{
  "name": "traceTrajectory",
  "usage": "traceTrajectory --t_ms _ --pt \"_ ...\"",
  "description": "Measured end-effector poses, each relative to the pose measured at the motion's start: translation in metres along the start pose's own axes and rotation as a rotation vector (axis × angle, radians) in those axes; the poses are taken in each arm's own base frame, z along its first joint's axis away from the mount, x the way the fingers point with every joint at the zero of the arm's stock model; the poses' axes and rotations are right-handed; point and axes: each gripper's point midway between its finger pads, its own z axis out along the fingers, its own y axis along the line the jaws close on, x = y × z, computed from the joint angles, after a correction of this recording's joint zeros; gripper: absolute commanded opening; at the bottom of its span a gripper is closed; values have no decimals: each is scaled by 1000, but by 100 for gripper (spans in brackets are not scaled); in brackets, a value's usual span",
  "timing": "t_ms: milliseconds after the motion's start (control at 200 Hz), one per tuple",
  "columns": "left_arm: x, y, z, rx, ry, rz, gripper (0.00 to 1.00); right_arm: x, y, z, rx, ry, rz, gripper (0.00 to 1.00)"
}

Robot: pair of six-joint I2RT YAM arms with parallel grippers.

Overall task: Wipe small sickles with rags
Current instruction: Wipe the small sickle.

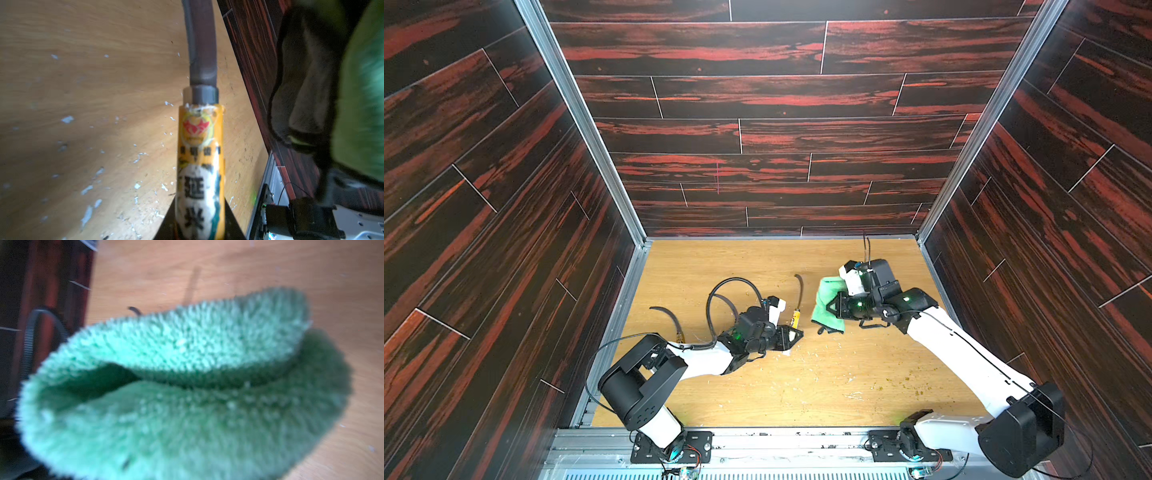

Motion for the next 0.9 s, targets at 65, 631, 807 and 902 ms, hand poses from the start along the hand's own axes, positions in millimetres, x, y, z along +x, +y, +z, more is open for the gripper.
traceTrajectory --t_ms 65,631,807,902 --pt "2 -8 3 -1 14 33 0 -3 8 0 -36 1 0 13" --pt "13 -23 -8 -69 41 132 0 3 16 48 -125 120 83 8" --pt "17 -21 -18 -114 54 129 0 -4 13 57 -143 136 103 8" --pt "20 -23 -24 -127 63 128 0 -15 9 61 -150 130 120 7"
